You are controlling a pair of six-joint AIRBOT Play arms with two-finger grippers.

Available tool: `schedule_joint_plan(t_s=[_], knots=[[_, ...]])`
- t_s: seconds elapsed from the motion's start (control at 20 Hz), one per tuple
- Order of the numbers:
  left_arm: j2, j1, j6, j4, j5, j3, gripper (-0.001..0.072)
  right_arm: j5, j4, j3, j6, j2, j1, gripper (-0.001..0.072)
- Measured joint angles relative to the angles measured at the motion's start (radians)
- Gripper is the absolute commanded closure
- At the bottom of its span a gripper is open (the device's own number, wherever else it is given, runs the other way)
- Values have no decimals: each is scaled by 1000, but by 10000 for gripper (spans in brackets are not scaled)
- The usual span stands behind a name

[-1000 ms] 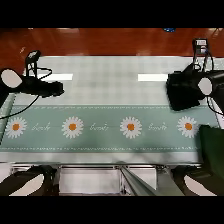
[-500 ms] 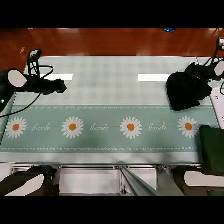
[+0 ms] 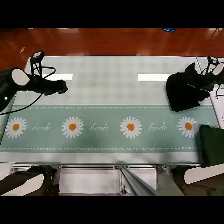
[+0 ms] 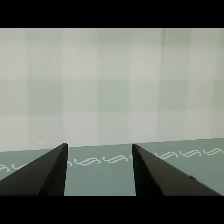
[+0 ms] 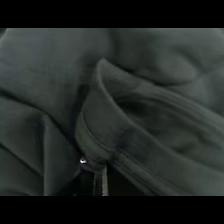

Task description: Fold the shirts.

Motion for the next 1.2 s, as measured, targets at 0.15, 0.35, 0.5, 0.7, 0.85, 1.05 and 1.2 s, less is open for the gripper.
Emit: schedule_joint_plan(t_s=[0.15,0.35,0.5,0.7,0.85,1.05,1.2], knots=[[41,17,9,-1,-36,70,206,106,84,92,-78,32,-1,690],[149,37,13,0,-74,118,207,124,188,225,-129,173,-2,690],[232,42,16,3,-118,129,207,103,263,314,-161,302,5,690],[318,44,17,13,-183,116,207,85,303,431,-190,448,55,690],[392,45,20,18,-221,33,207,66,317,539,-201,518,120,690],[462,47,19,20,-220,-76,207,21,322,634,-208,583,235,690],[480,47,19,21,-207,-108,207,3,324,657,-208,608,349,690]])
